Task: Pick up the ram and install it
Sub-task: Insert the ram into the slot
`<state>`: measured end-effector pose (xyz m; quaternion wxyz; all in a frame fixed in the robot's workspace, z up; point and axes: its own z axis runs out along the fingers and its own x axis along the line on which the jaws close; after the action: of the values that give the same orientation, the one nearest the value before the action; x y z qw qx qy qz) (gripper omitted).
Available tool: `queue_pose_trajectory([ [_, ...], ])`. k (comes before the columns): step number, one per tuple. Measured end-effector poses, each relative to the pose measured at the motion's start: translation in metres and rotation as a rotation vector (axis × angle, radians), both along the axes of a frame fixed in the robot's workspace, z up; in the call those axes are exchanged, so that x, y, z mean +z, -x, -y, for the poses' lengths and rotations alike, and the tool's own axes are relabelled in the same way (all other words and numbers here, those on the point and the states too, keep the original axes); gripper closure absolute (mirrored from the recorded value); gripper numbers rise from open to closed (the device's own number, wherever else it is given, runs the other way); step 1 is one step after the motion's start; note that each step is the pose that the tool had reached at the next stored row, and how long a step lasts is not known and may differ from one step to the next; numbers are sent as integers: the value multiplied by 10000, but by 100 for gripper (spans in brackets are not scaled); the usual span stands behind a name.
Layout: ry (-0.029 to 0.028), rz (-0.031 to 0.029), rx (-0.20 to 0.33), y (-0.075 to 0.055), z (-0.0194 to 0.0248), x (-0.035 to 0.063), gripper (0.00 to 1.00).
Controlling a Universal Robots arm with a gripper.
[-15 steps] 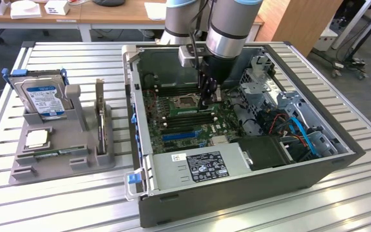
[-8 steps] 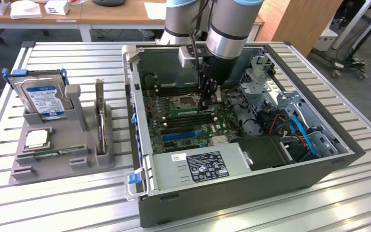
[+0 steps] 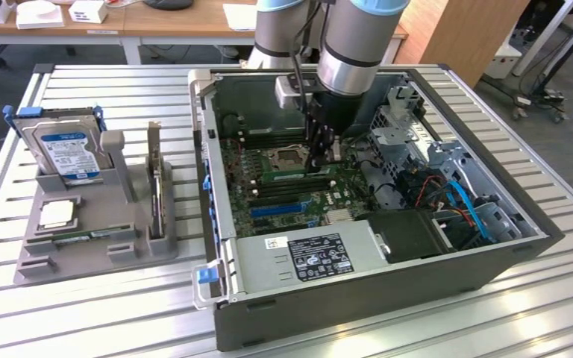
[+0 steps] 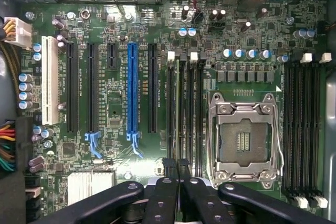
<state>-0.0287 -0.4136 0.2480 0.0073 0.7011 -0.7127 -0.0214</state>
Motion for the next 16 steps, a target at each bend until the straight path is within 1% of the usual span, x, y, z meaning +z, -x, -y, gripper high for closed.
queue_pose_trajectory([
  [8,-1,3,0,21,0,-4,89],
  [13,-2,3,0,22,0,-45,89],
  [16,2,2,0,22,0,-47,89],
])
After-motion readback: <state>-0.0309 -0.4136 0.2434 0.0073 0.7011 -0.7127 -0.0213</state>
